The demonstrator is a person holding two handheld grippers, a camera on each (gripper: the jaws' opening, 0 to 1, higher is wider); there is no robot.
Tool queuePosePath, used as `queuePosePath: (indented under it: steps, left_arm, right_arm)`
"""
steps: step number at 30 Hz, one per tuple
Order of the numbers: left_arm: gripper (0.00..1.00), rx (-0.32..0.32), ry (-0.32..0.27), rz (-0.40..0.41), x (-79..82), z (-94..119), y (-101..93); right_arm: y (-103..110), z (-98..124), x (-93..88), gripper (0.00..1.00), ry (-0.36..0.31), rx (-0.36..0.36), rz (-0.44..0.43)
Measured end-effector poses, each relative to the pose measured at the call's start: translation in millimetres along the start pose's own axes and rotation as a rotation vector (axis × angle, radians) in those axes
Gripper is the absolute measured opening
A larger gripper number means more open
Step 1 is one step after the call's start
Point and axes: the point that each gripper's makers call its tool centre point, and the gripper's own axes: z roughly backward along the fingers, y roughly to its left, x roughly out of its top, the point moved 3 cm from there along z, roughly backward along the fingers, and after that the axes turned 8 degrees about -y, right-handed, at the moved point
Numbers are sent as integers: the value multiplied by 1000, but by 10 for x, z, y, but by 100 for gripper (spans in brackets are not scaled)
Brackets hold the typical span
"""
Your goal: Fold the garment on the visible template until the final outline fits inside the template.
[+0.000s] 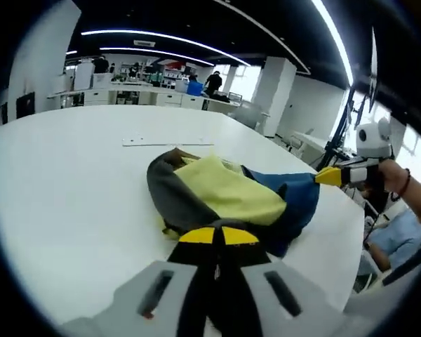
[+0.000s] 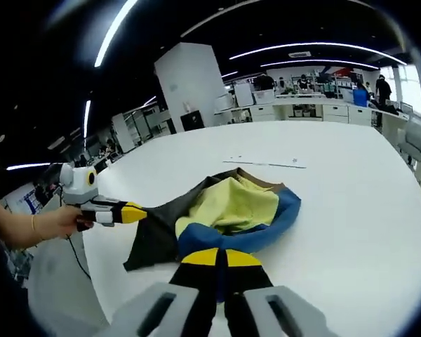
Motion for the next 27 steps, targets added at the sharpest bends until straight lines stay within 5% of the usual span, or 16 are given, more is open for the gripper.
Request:
queuePosePath:
  steps: [13, 27]
  left_arm:
    - [0, 187, 27, -68, 232, 263, 680]
    - [0, 368, 162, -118, 37, 376, 1393]
  right_arm:
    - [-390, 149, 266, 0, -23, -65, 11]
    - [-926, 243, 210, 0, 42, -195, -3]
